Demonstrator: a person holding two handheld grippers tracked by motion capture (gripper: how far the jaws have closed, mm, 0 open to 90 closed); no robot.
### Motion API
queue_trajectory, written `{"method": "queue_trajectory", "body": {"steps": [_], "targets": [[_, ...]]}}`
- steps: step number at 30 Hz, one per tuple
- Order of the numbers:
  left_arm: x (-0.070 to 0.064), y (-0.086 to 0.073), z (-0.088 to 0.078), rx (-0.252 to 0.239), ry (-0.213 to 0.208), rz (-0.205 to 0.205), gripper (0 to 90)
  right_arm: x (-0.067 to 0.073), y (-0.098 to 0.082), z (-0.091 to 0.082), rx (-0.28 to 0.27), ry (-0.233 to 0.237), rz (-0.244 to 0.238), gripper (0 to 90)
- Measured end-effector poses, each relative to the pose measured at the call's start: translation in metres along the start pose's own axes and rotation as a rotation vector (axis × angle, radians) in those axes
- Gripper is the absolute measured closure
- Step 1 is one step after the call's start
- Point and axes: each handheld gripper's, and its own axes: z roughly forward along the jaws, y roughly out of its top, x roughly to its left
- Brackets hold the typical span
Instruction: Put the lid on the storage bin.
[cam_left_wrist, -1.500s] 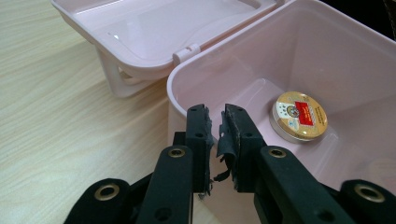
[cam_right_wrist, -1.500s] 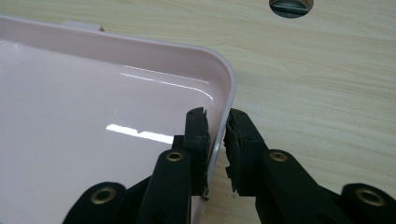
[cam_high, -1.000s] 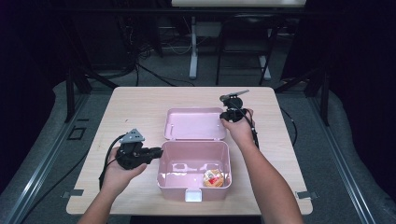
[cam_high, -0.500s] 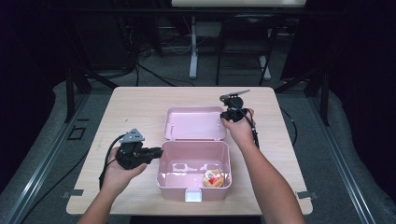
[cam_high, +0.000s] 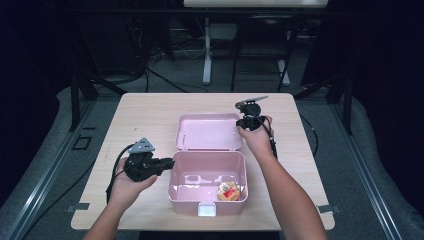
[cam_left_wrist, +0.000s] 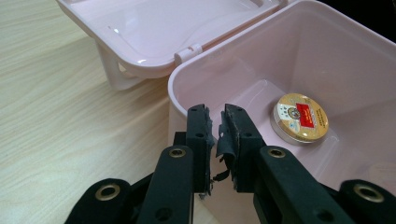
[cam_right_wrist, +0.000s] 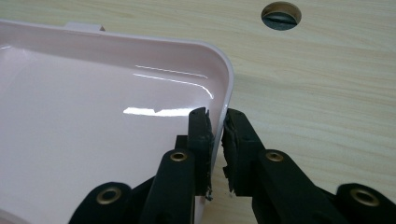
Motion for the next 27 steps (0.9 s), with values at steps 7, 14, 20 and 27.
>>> {"method": "queue_trajectory", "body": {"steps": [7,14,20,27], "targets": [[0.0,0.0,0.0,-0.001,0.001,-0.001,81.0,0.001,0.001,-0.005,-0.018,-0.003,0.004,82.2],[0.0,0.0,0.0,-0.004,0.001,-0.005,81.2,0.005,0.004,-0.014,-0.04,-0.021,-0.019,83.2],[0.0,0.0,0.0,-0.005,0.001,-0.01,81.2,0.007,0.004,-0.024,-0.072,-0.021,-0.019,83.9],[0.0,0.0,0.0,-0.005,0.003,-0.011,81.2,0.008,0.005,-0.038,-0.116,-0.005,-0.02,84.7]]}}
